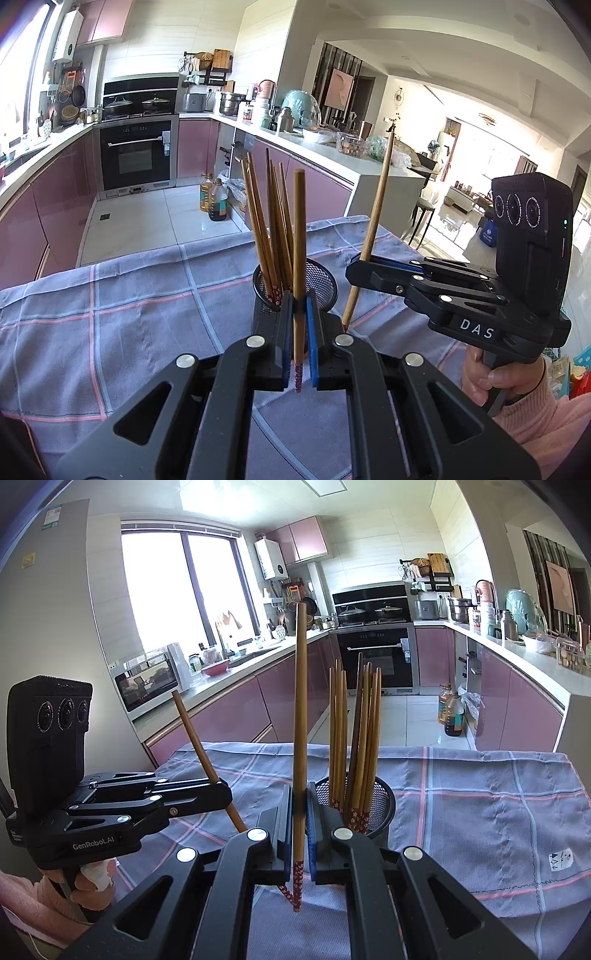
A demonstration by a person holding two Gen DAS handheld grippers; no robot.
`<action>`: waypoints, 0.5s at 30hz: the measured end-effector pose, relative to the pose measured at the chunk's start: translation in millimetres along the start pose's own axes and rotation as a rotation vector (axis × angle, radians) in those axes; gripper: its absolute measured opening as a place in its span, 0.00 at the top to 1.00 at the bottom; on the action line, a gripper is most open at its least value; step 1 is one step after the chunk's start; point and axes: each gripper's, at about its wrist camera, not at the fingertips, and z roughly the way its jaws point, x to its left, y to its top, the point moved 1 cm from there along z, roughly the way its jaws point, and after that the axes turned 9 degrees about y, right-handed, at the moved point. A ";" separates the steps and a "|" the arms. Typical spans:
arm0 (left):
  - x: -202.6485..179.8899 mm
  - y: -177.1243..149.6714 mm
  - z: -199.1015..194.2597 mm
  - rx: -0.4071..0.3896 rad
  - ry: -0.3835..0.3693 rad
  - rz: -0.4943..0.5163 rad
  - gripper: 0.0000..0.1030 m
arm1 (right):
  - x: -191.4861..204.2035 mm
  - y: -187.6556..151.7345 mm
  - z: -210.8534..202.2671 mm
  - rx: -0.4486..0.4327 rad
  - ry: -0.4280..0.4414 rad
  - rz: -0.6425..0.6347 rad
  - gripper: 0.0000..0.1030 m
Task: Organize utensils
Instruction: 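Carry the left gripper's chopstick over the mesh cup while the right gripper carries its own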
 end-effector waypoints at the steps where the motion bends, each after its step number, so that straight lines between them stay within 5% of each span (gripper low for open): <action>1: -0.3 0.8 -0.3 -0.001 0.000 0.001 0.93 | 0.3 0.7 0.0 -0.001 0.000 -0.001 0.94; 15: -4.2 10.4 -9.6 -0.026 -0.005 0.012 0.93 | 1.2 6.8 -2.8 -0.022 -0.005 -0.020 0.94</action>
